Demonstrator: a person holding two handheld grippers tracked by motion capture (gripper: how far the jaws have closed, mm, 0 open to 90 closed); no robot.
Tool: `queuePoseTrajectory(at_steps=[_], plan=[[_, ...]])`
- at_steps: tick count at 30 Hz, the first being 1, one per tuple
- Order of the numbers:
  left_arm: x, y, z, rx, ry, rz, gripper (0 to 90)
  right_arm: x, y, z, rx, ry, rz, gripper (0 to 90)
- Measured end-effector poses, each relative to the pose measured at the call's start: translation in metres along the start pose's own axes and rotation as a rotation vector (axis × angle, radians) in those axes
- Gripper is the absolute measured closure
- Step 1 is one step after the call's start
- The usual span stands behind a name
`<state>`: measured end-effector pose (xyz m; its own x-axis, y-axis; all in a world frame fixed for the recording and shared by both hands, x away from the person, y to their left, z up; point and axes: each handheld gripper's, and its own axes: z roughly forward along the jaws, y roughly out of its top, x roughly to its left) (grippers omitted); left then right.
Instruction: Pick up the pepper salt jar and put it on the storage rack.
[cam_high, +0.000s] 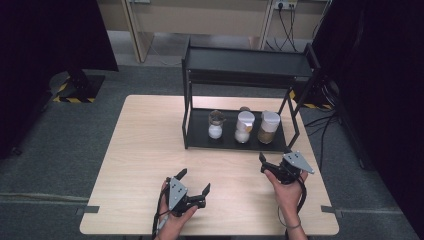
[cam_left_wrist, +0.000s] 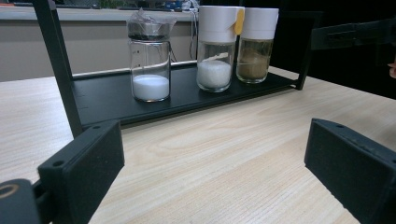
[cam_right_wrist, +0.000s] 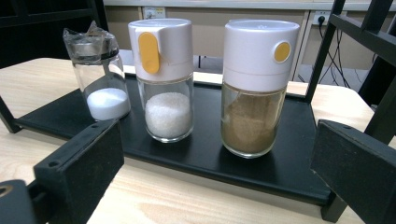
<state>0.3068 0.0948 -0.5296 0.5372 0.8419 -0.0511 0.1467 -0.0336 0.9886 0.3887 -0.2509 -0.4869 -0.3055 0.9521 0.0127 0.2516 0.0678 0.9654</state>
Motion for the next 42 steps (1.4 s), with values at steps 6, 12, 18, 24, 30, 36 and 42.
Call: queuePoseTrajectory(at_steps=[6,12,18,24,30,36,42], plan=[[0.0,0.0,0.0,-0.001,0.001,0.001,4.2,0.001,-0.003,-0.004,0.004,0.002,0.001,3.0],[0.0,0.0,0.0,-0.002,0.002,0.002,4.2,0.0,-0.005,-0.009,0.004,0.004,0.0,3.0],[0.0,0.0,0.0,-0.001,0.002,0.002,4.2,-0.002,-0.007,-0.013,0.006,0.005,-0.005,3.0],[0.0,0.0,0.0,-0.002,0.002,0.003,4.2,-0.002,-0.009,-0.017,0.005,0.006,-0.002,3.0],[0.0,0.0,0.0,-0.002,0.002,0.005,4.2,-0.002,-0.011,-0.021,0.006,0.011,-0.002,3.0],[-0.001,0.0,0.0,-0.002,0.002,0.006,4.2,-0.001,-0.014,-0.025,0.005,0.013,-0.002,2.9],[-0.001,0.0,0.0,-0.003,0.002,0.006,4.2,-0.002,-0.017,-0.03,0.006,0.013,0.001,2.9]])
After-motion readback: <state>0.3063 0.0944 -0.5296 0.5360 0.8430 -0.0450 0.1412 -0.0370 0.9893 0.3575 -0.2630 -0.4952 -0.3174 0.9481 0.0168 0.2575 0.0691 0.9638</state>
